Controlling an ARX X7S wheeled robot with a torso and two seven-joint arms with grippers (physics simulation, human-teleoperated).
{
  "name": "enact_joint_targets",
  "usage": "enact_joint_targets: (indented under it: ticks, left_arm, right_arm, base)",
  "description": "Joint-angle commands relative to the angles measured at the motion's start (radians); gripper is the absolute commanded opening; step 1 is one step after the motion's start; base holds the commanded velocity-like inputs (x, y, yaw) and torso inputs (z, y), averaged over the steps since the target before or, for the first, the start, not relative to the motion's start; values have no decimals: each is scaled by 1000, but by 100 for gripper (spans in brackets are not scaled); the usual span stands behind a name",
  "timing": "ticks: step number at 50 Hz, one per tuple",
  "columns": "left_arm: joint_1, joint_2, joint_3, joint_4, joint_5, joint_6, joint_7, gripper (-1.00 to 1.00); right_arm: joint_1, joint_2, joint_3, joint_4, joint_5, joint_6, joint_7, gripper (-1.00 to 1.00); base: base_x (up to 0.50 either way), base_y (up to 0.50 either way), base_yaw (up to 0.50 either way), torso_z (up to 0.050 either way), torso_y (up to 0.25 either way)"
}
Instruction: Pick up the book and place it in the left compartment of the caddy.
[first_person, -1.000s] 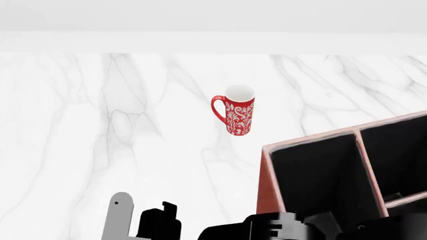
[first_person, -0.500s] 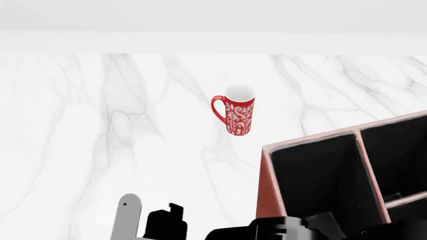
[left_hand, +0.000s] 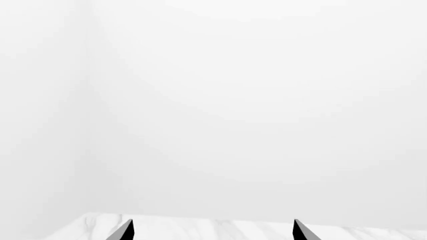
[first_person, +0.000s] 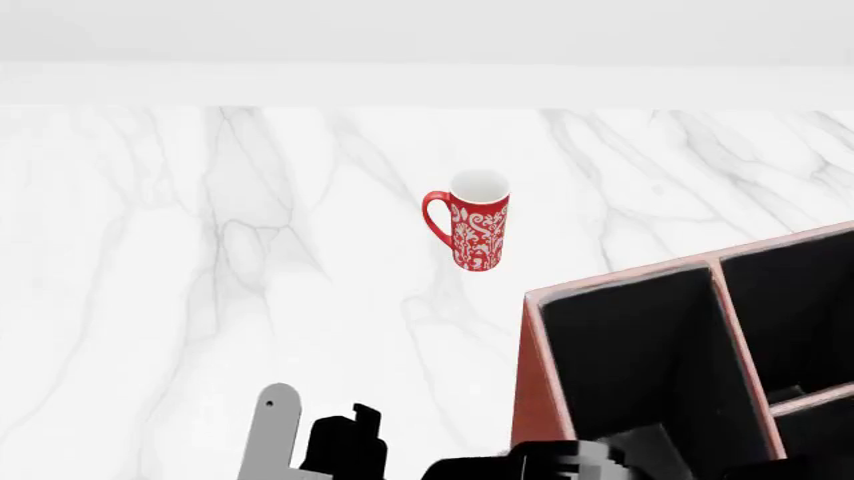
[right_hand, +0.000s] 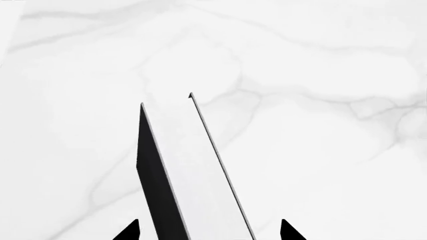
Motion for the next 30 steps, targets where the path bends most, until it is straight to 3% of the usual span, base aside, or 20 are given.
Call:
enact_joint_targets:
  ticks: [1, 22, 23, 30]
  left_arm:
    - [4, -2, 2, 3, 9, 0, -4, 100]
    - [5, 0, -1, 4, 11, -2, -1, 100]
    - [5, -1, 0, 2, 11, 0, -1, 100]
    - [8, -5, 1, 3, 15, 5, -6, 100]
  right_arm:
    - [-25, -6, 4, 29, -7, -13, -3, 100]
    - [-39, -4, 6, 38, -6, -16, -26, 100]
    - [-39, -4, 5, 36, -8, -16, -25, -100]
    - [-42, -3, 7, 36, -9, -15, -24, -100]
  base:
    - [0, 0, 0, 0, 0]
    - [0, 0, 0, 0, 0]
    - [0, 0, 0, 0, 0]
    - [0, 0, 0, 0, 0]
